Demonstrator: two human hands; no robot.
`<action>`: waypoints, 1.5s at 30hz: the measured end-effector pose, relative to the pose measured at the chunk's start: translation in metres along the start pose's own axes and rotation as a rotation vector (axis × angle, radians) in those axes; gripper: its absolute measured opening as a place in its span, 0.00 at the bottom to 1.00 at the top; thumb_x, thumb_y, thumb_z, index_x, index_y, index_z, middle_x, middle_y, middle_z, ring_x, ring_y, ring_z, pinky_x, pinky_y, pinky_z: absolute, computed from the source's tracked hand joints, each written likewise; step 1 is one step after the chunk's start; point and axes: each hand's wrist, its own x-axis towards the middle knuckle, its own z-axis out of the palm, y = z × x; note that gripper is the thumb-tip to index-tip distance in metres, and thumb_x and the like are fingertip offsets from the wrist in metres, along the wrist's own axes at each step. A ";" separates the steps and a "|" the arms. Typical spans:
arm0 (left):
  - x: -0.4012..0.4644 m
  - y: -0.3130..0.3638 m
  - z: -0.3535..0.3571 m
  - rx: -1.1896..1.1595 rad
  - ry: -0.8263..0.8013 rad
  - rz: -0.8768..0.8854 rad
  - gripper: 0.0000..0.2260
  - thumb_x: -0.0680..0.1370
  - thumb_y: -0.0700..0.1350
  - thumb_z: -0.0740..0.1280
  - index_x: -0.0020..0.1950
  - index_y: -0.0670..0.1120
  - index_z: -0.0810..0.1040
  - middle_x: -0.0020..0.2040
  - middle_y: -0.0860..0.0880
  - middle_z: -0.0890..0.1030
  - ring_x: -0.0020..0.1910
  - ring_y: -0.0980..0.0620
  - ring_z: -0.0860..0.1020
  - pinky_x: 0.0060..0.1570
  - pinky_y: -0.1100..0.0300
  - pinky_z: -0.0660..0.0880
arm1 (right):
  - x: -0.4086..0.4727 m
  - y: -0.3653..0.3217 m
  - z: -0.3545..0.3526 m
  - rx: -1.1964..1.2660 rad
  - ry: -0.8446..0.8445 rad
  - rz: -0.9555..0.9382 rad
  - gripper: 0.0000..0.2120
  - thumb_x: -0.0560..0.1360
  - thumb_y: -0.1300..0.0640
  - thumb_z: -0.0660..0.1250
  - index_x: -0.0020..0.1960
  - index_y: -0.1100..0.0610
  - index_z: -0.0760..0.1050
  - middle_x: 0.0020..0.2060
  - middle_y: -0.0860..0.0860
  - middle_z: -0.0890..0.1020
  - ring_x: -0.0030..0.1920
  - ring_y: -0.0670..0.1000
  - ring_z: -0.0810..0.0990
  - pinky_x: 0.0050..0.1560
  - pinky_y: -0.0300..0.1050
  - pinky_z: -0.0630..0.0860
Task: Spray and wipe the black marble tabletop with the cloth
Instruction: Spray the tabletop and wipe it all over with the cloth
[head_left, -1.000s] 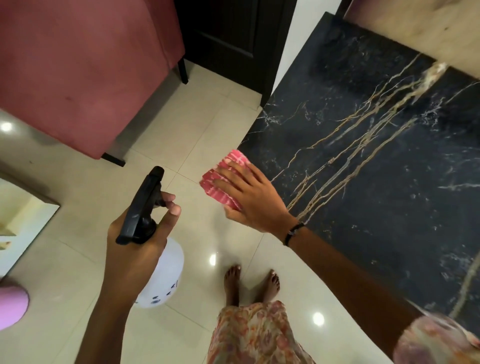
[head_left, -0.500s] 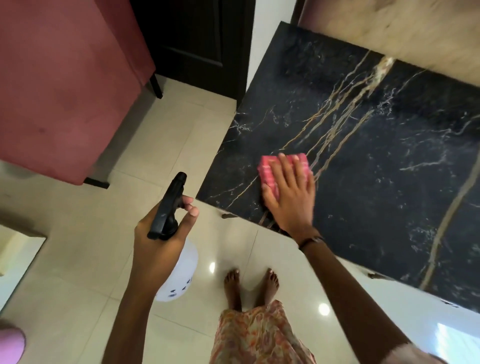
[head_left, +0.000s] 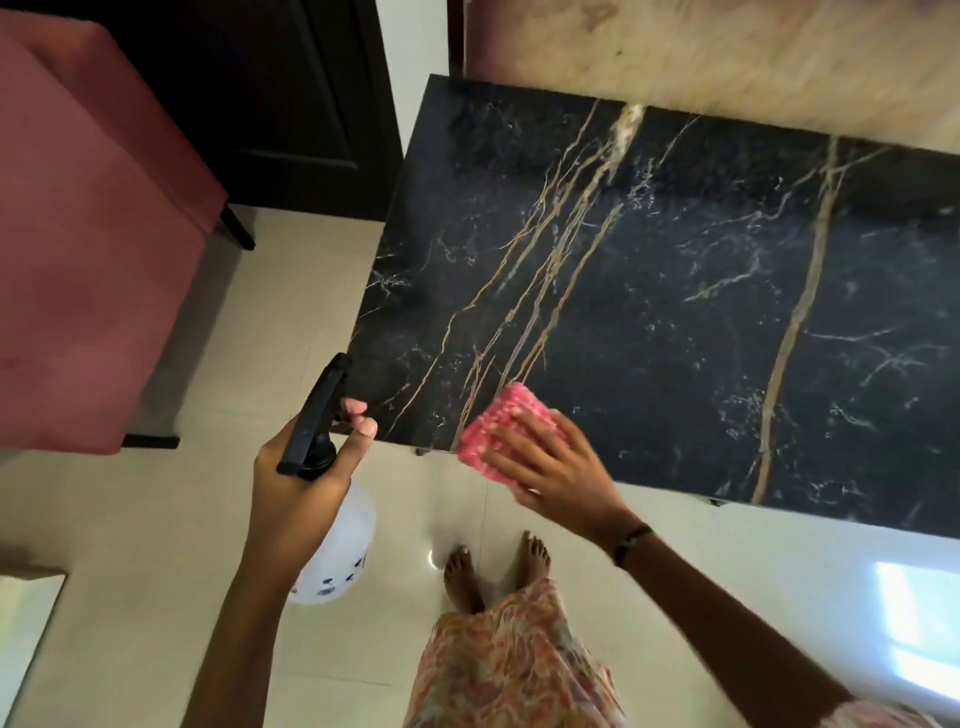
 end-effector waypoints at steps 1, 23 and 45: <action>0.000 0.001 0.000 -0.002 -0.003 -0.001 0.05 0.74 0.47 0.70 0.49 0.54 0.80 0.39 0.40 0.79 0.29 0.48 0.66 0.36 0.59 0.69 | -0.023 0.017 0.001 -0.037 -0.015 0.010 0.28 0.80 0.44 0.53 0.77 0.46 0.50 0.76 0.51 0.59 0.76 0.58 0.55 0.74 0.63 0.56; -0.031 0.006 -0.017 0.118 0.019 -0.064 0.11 0.69 0.55 0.70 0.48 0.52 0.79 0.27 0.43 0.68 0.26 0.53 0.68 0.30 0.69 0.70 | 0.133 -0.088 -0.042 -0.043 -0.175 -0.339 0.30 0.75 0.58 0.66 0.74 0.43 0.60 0.75 0.46 0.62 0.76 0.57 0.57 0.73 0.63 0.58; -0.099 0.086 0.195 0.054 -0.234 -0.089 0.08 0.71 0.52 0.71 0.49 0.55 0.81 0.39 0.55 0.81 0.45 0.41 0.78 0.52 0.49 0.75 | -0.279 0.180 -0.010 0.075 -0.020 0.210 0.19 0.71 0.60 0.70 0.61 0.50 0.75 0.64 0.54 0.77 0.69 0.59 0.70 0.68 0.64 0.67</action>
